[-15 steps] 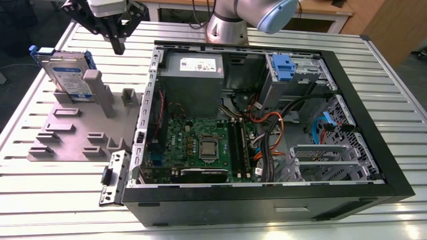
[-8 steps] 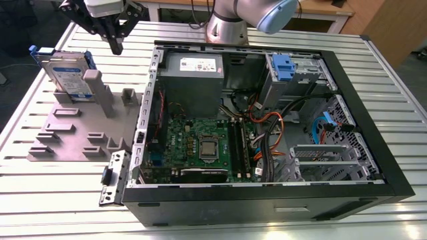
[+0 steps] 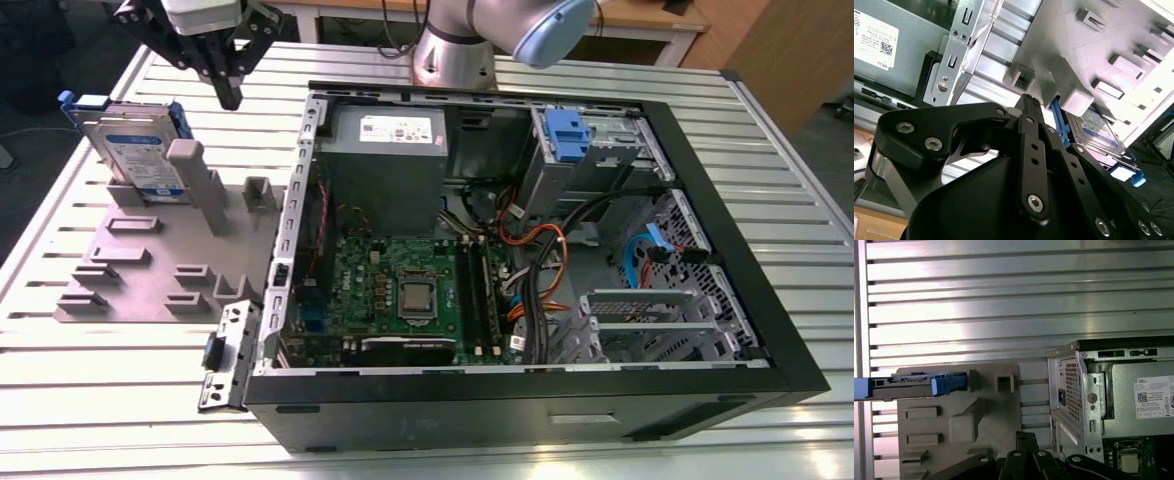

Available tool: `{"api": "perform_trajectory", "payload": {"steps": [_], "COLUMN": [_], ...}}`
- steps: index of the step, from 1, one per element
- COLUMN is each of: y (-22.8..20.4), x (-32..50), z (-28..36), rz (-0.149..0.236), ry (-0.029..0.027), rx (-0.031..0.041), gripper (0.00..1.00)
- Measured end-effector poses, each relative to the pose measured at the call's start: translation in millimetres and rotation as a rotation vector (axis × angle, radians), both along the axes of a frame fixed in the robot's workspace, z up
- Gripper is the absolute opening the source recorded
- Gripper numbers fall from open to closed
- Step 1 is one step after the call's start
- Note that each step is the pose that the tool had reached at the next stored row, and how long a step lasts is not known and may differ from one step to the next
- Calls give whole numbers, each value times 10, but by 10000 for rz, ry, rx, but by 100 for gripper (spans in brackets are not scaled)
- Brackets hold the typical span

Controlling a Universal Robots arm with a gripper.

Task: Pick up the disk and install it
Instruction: 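Reach for the disk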

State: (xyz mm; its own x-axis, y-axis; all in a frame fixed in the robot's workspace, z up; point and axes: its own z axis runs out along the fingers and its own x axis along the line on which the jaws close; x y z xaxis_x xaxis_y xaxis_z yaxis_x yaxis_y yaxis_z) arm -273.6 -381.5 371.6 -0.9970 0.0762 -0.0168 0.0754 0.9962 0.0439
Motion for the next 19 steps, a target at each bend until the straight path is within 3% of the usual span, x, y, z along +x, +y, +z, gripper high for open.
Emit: {"api": "perform_trajectory", "payload": {"steps": [19], "y": [13], "x": [-78], "z": [-15], "rz": [0], "ry": [5], "rx": [-1], "gripper": [11]}}
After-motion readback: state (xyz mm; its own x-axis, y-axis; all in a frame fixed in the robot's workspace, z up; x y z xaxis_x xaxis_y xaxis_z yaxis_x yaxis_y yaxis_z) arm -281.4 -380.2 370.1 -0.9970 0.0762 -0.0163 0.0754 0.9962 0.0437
